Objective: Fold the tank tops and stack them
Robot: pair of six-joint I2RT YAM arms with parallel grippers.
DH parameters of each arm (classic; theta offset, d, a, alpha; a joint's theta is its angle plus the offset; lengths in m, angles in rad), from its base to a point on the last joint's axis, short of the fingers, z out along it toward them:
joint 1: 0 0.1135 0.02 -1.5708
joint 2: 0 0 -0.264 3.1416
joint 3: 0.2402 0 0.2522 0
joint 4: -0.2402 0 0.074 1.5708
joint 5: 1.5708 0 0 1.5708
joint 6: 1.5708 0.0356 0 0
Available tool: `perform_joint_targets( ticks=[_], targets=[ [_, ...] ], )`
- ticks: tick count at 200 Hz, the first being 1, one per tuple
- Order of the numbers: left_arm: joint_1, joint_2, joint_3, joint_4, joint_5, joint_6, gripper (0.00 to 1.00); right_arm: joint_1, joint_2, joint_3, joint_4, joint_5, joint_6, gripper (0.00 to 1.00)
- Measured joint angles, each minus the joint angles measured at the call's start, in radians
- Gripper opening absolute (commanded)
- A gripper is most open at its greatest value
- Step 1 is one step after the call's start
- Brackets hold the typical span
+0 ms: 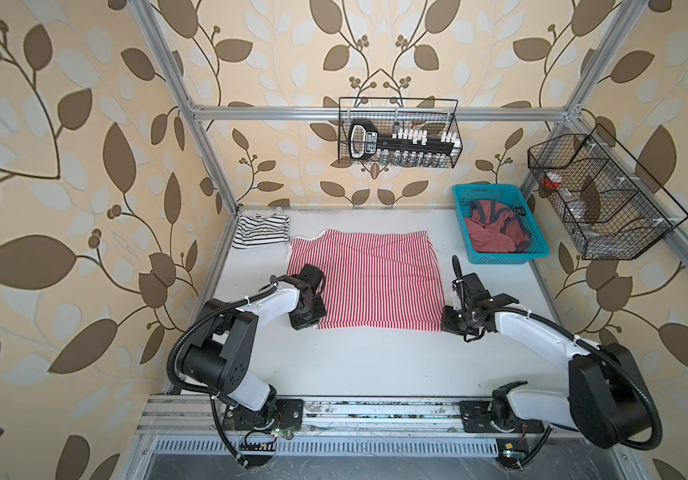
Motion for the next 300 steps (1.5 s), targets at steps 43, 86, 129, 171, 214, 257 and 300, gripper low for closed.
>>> perform_joint_targets(
  ticks=[43,86,129,171,214,257,300],
  targets=[
    [-0.004,-0.092,0.034,-0.108,0.006,0.029,0.0,0.002,-0.087,0.006,-0.06,0.001,0.011,0.0],
    [-0.004,-0.017,0.201,-0.172,-0.02,0.089,0.0,-0.043,-0.053,0.097,-0.103,0.0,-0.016,0.0],
    [-0.001,0.107,0.358,-0.22,-0.048,0.148,0.0,-0.1,0.071,0.228,-0.106,-0.012,-0.072,0.0],
    [0.019,0.237,0.51,-0.26,-0.057,0.191,0.0,-0.138,0.211,0.345,-0.108,-0.035,-0.121,0.0],
    [0.045,0.338,0.618,-0.285,-0.056,0.219,0.0,-0.159,0.351,0.463,-0.11,-0.05,-0.158,0.0],
    [0.069,0.435,0.714,-0.306,-0.05,0.234,0.0,-0.179,0.462,0.55,-0.112,-0.068,-0.178,0.0],
    [0.074,0.537,0.815,-0.327,-0.036,0.244,0.01,-0.198,0.568,0.639,-0.126,-0.08,-0.189,0.0]
  ],
)
